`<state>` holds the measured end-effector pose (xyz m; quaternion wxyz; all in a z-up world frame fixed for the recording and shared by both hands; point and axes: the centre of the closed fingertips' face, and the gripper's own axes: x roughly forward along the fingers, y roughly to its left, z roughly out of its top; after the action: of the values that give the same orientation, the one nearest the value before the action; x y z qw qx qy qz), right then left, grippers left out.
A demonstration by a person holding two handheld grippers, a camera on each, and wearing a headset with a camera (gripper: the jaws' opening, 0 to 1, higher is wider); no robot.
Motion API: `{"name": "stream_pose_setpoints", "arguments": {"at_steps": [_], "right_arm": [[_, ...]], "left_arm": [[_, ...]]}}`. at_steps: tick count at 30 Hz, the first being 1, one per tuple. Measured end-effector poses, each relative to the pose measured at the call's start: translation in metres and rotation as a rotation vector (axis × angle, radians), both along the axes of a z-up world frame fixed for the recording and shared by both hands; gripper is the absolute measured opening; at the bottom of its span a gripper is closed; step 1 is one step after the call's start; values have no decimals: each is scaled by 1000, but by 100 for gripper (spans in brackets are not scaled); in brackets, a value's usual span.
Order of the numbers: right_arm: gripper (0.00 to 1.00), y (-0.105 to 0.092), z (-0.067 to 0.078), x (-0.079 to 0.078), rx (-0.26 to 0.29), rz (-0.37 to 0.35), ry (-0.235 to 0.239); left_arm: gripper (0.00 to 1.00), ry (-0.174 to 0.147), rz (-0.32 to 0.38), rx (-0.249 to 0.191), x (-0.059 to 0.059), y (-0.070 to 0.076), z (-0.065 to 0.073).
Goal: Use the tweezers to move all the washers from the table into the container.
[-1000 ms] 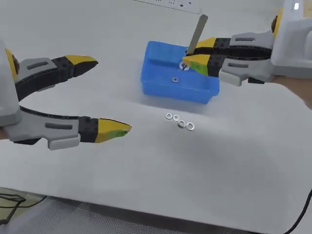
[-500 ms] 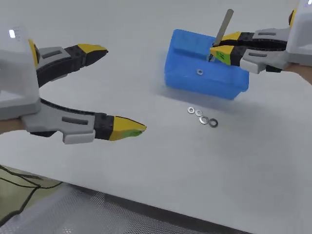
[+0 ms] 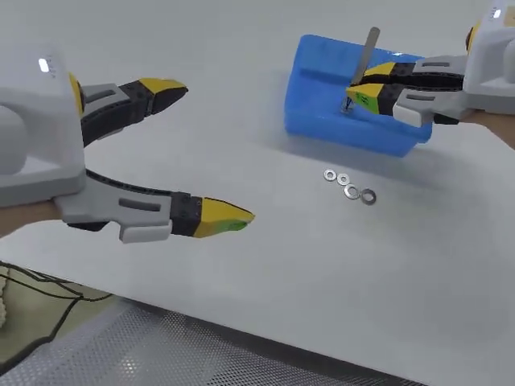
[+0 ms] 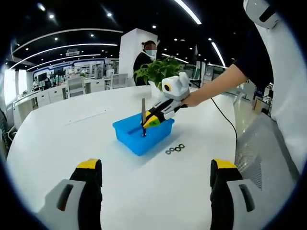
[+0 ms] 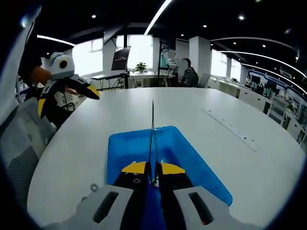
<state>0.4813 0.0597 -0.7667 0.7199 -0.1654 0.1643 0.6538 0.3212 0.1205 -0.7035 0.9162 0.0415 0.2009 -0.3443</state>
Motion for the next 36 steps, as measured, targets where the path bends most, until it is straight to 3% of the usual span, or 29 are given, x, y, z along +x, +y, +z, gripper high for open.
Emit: {"name": "stream_pose_setpoints", "arguments": {"at_steps": [19,24,28,29,30,33,34,36], "right_arm": [[9,2,8,0,27,-9,6],[8,3,15,-4,28,7,-11],[8,1,15,-4,17,16,-11],[8,0,15,-4,15,17,-14],[8,0,16,-4,11,18,-15],[8,-2,20,-7,9,29,-16],[8,-3,21,-8,6,34,-19],[8,-4,22,-9,2,40,-24]], "left_arm": [[99,6,-25,8,3,1,-2],[99,-42,-39,10,22,-2,9],[95,-79,-50,20,47,-5,18],[93,-96,-49,35,52,-5,20],[91,-137,-46,34,63,-6,29],[89,-165,-52,-48,87,-12,36],[86,-183,-71,-53,95,-16,39],[79,-180,-96,-45,109,-22,38]]}}
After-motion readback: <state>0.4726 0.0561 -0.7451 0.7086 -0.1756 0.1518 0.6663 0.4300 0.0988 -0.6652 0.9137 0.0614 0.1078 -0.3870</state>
